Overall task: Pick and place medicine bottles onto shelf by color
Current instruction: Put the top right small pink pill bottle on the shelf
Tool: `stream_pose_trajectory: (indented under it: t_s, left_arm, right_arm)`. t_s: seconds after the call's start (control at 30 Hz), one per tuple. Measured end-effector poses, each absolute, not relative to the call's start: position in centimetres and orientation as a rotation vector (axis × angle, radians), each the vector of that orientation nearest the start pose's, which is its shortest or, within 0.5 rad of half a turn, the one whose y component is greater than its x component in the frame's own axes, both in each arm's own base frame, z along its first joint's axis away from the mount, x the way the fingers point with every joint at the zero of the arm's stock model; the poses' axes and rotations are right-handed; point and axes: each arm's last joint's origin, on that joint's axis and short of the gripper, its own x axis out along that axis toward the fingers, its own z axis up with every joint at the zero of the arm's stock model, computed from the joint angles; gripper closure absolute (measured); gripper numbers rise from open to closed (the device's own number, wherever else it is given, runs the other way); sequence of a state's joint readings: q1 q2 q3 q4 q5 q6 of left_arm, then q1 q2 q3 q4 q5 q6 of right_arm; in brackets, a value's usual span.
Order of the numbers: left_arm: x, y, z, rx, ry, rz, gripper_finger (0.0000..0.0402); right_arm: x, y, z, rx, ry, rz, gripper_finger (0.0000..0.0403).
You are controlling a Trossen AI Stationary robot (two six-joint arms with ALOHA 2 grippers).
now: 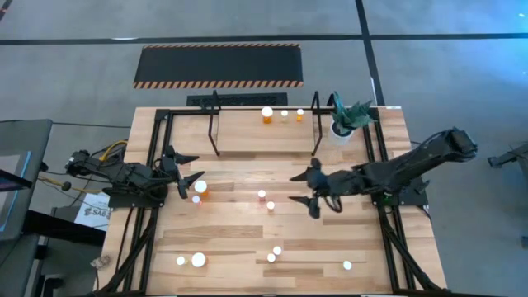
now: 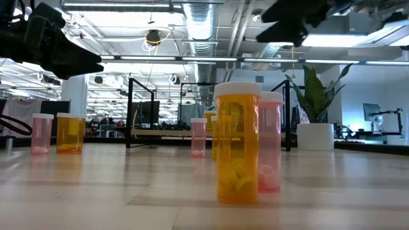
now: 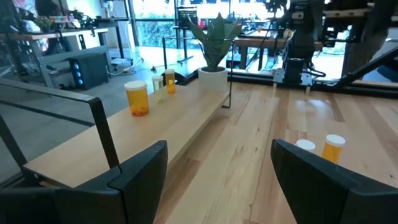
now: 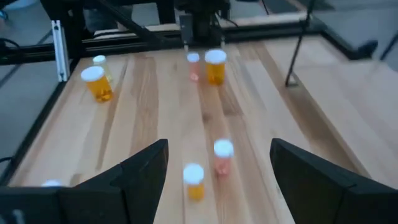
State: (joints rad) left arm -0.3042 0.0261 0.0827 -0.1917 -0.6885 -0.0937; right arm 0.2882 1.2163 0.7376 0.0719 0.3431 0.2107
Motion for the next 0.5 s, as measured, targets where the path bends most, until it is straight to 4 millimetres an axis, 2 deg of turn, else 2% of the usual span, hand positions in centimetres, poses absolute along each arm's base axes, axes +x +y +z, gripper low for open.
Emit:
stream_pose_trajectory:
  t_s: [0.23, 0.5]
  left_arm:
    - [8.8, -0.8, 17.2, -0.027, 0.102, 0.388, 0.0129]
    - [8.8, -0.8, 17.2, -0.027, 0.102, 0.389, 0.0129]
  right_arm:
    - [29.1, 7.3, 22.4, -0.028, 0.316, -0.050, 0.0101]
    - [31.6, 6.0, 19.7, -0.070, 0.290, -0.034, 0.0101]
